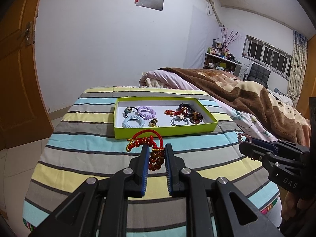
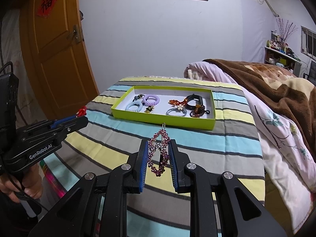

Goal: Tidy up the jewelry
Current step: 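Carry both items into the green box and open both tools to release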

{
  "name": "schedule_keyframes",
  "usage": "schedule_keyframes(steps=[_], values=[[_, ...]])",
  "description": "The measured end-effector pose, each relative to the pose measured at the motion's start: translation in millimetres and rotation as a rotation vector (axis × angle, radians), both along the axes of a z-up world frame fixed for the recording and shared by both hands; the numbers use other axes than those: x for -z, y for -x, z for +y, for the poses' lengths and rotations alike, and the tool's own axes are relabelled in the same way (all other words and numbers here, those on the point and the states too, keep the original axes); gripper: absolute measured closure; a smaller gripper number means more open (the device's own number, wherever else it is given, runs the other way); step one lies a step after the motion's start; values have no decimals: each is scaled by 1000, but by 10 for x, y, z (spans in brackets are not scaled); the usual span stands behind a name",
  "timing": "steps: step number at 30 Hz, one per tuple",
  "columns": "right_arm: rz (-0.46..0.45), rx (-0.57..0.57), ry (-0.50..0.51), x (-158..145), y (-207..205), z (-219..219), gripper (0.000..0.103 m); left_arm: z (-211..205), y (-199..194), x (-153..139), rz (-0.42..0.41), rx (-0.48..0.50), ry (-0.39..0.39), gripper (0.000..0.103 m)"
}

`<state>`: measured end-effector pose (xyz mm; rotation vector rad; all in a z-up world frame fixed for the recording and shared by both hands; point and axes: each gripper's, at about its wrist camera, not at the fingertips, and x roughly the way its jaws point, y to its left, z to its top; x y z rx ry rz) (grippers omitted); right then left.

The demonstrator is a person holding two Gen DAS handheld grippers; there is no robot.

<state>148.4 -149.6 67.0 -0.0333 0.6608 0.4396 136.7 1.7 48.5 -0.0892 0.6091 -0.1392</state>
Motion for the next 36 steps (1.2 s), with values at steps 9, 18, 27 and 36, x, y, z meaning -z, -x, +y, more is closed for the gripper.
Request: schedule_keyframes(steps=[9,18,27,36], values=[[10,-4,7,50,-274,53,82,-36,-252,-2,-3,13,-24,87],[10,6,22,90,-640,97,82,-64,-545,31,-12,21,-46,87],[21,5,39,185,-1102,178,82,4,-963,126,2,9,-54,87],[74,13,57,407,-1552,215,82,35,-1325,342,49,3,-61,87]])
